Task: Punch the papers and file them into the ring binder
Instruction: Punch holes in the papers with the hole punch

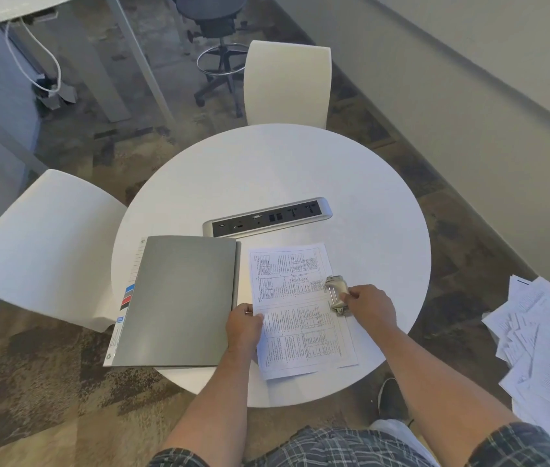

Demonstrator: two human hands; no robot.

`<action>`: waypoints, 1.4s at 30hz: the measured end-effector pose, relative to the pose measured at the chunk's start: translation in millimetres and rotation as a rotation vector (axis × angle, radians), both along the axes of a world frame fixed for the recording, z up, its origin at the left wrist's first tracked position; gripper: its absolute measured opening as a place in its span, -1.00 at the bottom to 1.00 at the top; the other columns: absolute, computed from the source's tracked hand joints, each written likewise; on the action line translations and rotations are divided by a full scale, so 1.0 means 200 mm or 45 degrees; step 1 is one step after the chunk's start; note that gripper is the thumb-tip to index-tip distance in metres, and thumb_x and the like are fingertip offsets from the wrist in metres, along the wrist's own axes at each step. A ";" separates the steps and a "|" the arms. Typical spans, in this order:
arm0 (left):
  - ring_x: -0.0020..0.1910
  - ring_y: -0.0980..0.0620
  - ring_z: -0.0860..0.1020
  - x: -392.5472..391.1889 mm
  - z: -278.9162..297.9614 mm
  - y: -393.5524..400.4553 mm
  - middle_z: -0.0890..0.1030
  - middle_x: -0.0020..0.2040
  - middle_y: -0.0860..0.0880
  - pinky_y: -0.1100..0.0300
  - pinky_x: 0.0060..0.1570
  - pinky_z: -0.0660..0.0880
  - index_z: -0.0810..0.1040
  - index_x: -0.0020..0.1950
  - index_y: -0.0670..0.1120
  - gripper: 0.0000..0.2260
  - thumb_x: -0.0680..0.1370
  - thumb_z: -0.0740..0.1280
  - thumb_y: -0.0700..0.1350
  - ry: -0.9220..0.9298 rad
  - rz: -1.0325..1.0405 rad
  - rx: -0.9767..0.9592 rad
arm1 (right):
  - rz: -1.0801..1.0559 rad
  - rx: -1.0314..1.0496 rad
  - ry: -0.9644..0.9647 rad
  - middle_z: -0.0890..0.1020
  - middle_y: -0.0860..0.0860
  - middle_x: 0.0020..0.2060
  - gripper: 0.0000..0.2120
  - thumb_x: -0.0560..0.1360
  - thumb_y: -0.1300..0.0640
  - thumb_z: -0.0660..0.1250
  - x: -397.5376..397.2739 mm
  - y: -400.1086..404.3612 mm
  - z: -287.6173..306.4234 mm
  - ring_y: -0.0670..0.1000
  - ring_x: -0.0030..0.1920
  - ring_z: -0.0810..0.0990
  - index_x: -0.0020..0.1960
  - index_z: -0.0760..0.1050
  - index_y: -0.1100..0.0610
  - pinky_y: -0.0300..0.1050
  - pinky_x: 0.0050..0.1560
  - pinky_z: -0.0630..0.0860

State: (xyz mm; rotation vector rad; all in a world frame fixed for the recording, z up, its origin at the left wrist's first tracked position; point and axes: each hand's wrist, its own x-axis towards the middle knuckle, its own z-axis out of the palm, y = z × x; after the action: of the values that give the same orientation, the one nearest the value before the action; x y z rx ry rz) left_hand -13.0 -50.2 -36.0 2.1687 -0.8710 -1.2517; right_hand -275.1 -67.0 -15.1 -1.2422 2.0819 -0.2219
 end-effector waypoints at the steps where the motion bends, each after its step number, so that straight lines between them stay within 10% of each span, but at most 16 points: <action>1: -0.08 -0.08 0.64 0.00 0.00 0.00 0.68 -0.07 -0.07 0.19 -0.25 0.47 0.60 -0.09 -0.13 -0.94 0.55 0.36 -0.25 -0.018 -0.009 -0.008 | -0.007 0.003 0.002 0.53 -0.06 -0.48 -0.62 0.57 -0.03 0.36 0.01 0.00 0.00 -0.02 -0.43 0.45 -0.40 0.47 0.02 -0.17 -0.39 0.30; 11: -0.13 -0.06 0.61 0.02 0.01 -0.02 0.67 -0.11 -0.06 0.27 -0.33 0.40 0.63 -0.08 -0.15 -0.92 0.52 0.36 -0.29 -0.157 -0.131 -0.051 | -0.009 0.017 -0.052 0.42 -0.07 -0.56 -0.56 0.51 -0.09 0.43 -0.01 -0.03 0.00 0.00 -0.49 0.34 -0.43 0.39 0.09 -0.18 -0.39 0.24; 25: -0.12 -0.06 0.62 0.05 0.00 -0.04 0.68 -0.05 -0.10 0.26 -0.25 0.42 0.63 -0.09 -0.17 -0.94 0.46 0.46 -0.25 -0.219 -0.128 -0.004 | 0.059 0.180 0.147 0.70 -0.05 -0.34 -0.51 0.36 -0.36 0.45 -0.07 -0.09 -0.01 0.02 -0.27 0.71 -0.21 0.62 0.10 -0.10 -0.12 0.57; 42: -0.19 -0.05 0.59 0.06 -0.02 -0.08 0.66 -0.11 -0.12 0.23 -0.34 0.43 0.55 -0.15 -0.22 -0.92 0.43 0.44 -0.29 -0.265 -0.200 0.019 | 0.538 0.241 0.641 0.44 -0.09 -0.37 -0.61 0.42 -0.24 0.51 0.04 -0.25 0.16 0.03 -0.21 0.54 -0.09 0.44 0.02 -0.20 -0.37 0.24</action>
State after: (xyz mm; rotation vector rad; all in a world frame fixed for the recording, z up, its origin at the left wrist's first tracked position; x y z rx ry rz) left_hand -1.0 -65.3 -40.3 2.3097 -1.1391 -1.1200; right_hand -268.0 -116.7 16.9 -1.7033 2.1083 0.5164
